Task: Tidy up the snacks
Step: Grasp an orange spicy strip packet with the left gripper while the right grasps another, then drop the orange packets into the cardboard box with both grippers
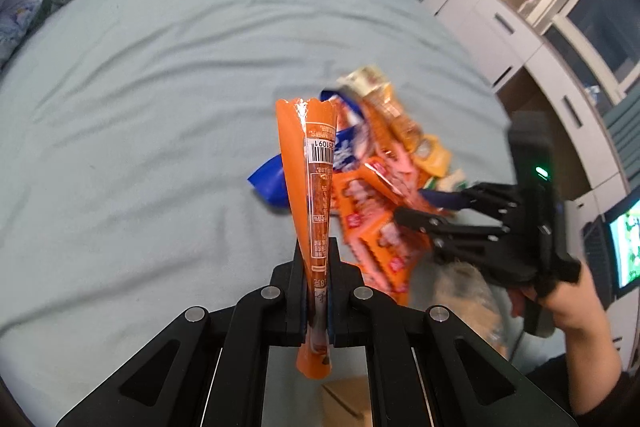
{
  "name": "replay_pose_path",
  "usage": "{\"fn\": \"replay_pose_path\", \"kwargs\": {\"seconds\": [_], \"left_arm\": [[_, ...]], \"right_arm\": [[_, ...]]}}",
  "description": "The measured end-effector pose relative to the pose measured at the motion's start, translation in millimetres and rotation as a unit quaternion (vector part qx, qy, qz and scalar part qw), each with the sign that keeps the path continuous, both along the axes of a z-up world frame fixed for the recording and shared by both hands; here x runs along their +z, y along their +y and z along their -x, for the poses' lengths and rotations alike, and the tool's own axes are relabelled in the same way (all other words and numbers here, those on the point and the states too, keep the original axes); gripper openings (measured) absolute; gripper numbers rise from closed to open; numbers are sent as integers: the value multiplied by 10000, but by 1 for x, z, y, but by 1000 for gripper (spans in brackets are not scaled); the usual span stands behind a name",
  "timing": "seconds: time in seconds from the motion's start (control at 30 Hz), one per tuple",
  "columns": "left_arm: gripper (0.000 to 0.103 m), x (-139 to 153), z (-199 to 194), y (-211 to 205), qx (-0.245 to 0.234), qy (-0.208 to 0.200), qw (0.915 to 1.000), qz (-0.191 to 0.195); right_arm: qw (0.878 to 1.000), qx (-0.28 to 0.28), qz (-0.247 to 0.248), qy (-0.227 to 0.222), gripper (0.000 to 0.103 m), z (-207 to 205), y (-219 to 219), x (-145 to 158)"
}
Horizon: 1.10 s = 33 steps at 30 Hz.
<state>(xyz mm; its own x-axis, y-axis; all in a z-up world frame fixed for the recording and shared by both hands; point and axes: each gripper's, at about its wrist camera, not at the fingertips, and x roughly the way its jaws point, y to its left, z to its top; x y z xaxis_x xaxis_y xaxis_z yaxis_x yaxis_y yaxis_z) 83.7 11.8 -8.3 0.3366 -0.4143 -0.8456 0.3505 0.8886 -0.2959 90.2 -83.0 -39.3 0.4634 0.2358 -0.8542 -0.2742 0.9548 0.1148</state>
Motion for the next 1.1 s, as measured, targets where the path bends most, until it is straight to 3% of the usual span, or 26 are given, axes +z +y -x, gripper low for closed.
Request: {"fn": "replay_pose_path", "kwargs": {"seconds": [0.13, 0.17, 0.2, 0.33, 0.47, 0.57, 0.6, 0.7, 0.87, 1.0, 1.1], "left_arm": [[5, 29, 43, 13, -283, -141, 9989, 338], [5, 33, 56, 12, -377, -162, 9981, 457], [5, 35, 66, 11, -452, -167, 9973, 558], [6, 28, 115, -6, -985, 45, 9908, 924], [8, 13, 147, -24, -1388, 234, 9876, 694], [13, 10, 158, -41, -1700, 42, 9851, 276], [20, 11, 160, -44, -1717, -26, 9851, 127], [74, 8, 160, -38, -1405, -259, 9893, -282], [81, 21, 148, -11, -399, -812, 9953, -344], [81, 30, 144, 14, 204, -998, 9946, -220], [81, 25, 139, 23, 392, -835, 9957, -117]], "right_arm": [[9985, -227, -505, 51, 30, 10, -17, 6], [9978, -278, -595, 30, 25, 14, -20, 9], [9966, -343, -743, -34, 6, 20, -25, 14], [9866, -562, -1511, -253, 6, 44, -53, 41], [9731, -732, -2131, -471, 6, 76, -78, 61], [9616, -864, -2536, -597, 6, 107, -92, 65], [9588, -924, -2612, -629, 6, 119, -94, 66], [9433, -1011, -3059, -805, 6, 171, -108, 60], [9281, -1119, -3478, -714, 6, 227, -111, 33], [9364, -606, -3371, -772, 6, 260, -85, 39], [9401, -480, -3333, -538, 9, 255, -66, 27]]}}
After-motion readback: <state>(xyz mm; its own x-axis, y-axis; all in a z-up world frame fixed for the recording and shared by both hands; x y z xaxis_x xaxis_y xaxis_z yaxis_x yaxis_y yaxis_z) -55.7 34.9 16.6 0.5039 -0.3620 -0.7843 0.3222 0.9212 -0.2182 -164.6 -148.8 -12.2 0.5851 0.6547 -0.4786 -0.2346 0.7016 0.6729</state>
